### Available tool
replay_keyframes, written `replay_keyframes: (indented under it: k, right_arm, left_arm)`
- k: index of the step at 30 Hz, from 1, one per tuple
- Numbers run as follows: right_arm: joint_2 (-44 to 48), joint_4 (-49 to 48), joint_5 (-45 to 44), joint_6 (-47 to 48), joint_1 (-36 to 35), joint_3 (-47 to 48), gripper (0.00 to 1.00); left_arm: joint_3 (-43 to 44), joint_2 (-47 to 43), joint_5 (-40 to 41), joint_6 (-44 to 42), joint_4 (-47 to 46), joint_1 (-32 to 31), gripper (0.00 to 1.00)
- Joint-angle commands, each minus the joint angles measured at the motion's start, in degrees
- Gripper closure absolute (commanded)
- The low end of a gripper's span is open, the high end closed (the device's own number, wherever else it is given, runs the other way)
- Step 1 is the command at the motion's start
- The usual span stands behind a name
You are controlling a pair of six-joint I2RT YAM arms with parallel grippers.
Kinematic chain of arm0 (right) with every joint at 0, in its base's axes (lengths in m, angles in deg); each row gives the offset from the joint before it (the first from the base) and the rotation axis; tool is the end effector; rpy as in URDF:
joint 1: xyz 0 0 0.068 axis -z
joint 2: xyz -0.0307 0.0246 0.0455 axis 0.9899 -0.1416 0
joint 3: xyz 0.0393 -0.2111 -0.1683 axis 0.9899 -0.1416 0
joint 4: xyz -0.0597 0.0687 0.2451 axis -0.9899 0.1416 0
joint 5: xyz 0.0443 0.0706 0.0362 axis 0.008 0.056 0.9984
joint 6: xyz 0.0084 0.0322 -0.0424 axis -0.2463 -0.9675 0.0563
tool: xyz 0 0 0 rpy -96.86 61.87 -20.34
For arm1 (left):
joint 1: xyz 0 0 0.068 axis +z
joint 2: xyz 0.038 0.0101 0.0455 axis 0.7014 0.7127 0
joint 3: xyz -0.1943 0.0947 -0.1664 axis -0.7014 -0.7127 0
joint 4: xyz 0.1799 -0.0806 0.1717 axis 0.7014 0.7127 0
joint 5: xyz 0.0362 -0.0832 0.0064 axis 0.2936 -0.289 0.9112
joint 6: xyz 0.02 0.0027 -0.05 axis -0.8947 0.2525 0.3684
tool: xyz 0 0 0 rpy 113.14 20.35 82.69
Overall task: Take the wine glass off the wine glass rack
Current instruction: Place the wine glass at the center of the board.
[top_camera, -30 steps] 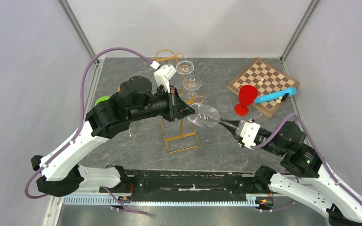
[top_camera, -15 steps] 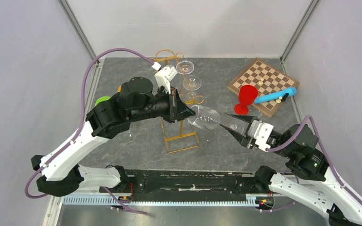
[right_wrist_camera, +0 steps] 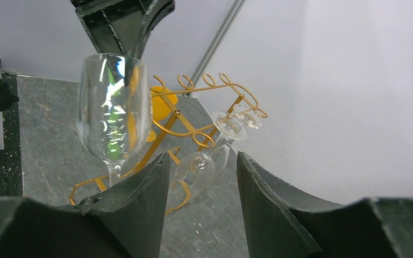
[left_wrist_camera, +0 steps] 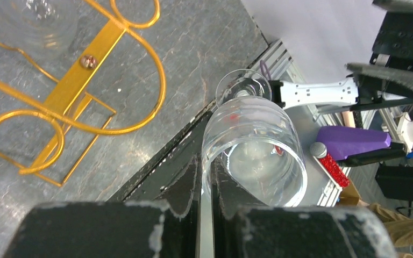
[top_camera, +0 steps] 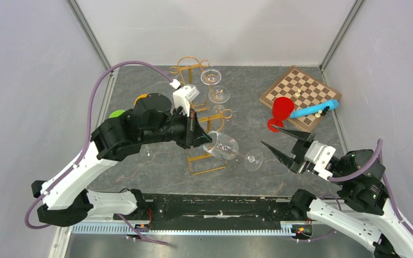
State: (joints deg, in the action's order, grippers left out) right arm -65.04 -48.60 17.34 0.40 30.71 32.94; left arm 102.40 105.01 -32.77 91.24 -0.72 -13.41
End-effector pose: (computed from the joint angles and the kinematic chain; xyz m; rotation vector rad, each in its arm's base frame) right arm 0.0374 0.0576 0.4278 -0.9884 0.9332 0.4713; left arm 0.1044 -0.1741 0.4693 0.5205 2.1553 -1.0795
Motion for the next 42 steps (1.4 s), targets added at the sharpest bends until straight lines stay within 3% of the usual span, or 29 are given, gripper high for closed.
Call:
replay_keyframes:
  k: [1,13,24,34,38,42]
  right_arm:
    - [0.76,-1.00,-1.84,-0.94,0.06,0.85,0.49]
    - [1.35,-2.25,-2.09,-1.42,0.09,-1.49,0.47]
    - [1.96,-1.87,-2.38,-0.40,0.09,-2.19,0.47]
    - [2.40,-0.98,-2.08,0.28,0.09,-3.40,0.46]
    - [3.01,-1.00,-1.63,0.29,0.06,-4.31,0.46]
    - [3.45,-0.93,-1.48,0.07,0.08,-4.99,0.46]
  left_arm:
    - [1.40,-3.59,-0.42,-2.46,2.23,-0.22,0.98]
    - [-0.80,-8.18,10.22,-0.88,13.91,-0.23,0.98]
    - [2.00,-5.45,26.15,1.79,28.91,-0.31,0.98]
    - [0.96,-3.21,36.65,4.39,35.29,-0.16,0.98]
    - [-0.07,-3.18,36.83,2.31,34.22,2.49,0.98]
    - [-4.04,-4.50,32.48,-2.36,29.85,9.50,0.98]
